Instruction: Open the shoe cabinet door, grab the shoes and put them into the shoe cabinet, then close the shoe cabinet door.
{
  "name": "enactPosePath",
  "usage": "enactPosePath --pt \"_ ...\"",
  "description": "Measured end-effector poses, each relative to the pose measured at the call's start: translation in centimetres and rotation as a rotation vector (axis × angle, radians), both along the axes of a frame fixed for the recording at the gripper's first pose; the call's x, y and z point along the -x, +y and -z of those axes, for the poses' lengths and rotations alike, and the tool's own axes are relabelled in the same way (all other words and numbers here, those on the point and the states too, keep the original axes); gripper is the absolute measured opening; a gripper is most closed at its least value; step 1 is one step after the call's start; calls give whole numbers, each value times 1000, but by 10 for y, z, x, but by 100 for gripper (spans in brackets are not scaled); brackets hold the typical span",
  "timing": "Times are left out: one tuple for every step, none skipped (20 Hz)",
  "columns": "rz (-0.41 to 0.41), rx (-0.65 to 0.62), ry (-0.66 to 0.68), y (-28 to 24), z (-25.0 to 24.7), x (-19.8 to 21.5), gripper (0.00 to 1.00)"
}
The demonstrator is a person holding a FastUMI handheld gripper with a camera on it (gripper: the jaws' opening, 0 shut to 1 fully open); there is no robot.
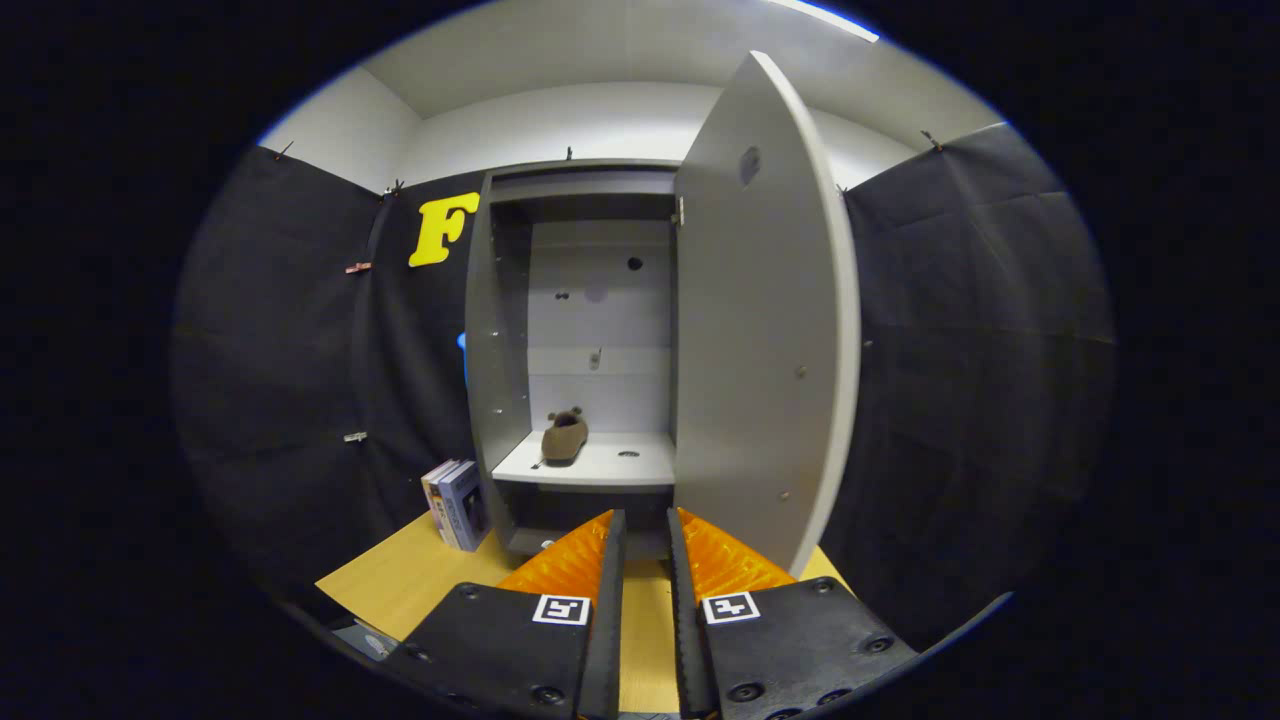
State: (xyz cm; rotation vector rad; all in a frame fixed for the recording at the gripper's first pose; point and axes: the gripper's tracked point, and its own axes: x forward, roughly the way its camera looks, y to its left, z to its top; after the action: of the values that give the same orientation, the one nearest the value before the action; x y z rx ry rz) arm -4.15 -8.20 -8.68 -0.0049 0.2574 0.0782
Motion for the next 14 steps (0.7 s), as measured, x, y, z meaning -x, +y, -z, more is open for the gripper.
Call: enactPosePath --pt "-23 -16 31 7 7 4 26" --pt "-39 -29 67 14 14 6 26" --pt "-54 -41 108 20 22 11 26" --pt "-67 -52 150 25 31 16 26" --pt "-79 -59 191 32 40 21 26" --pt "-92 -64 235 37 48 26 26" --pt "-101 -67 276 41 55 31 27" --pt "-104 -71 312 44 61 36 27" --pt "-104 -75 344 46 67 40 27" --pt "-102 -78 377 50 75 43 27" --pt "-99 -79 410 53 82 47 27" --pt "-96 -85 438 54 87 51 27" --pt "-91 -92 465 57 92 54 27" --pt "-82 -96 494 58 98 57 26"
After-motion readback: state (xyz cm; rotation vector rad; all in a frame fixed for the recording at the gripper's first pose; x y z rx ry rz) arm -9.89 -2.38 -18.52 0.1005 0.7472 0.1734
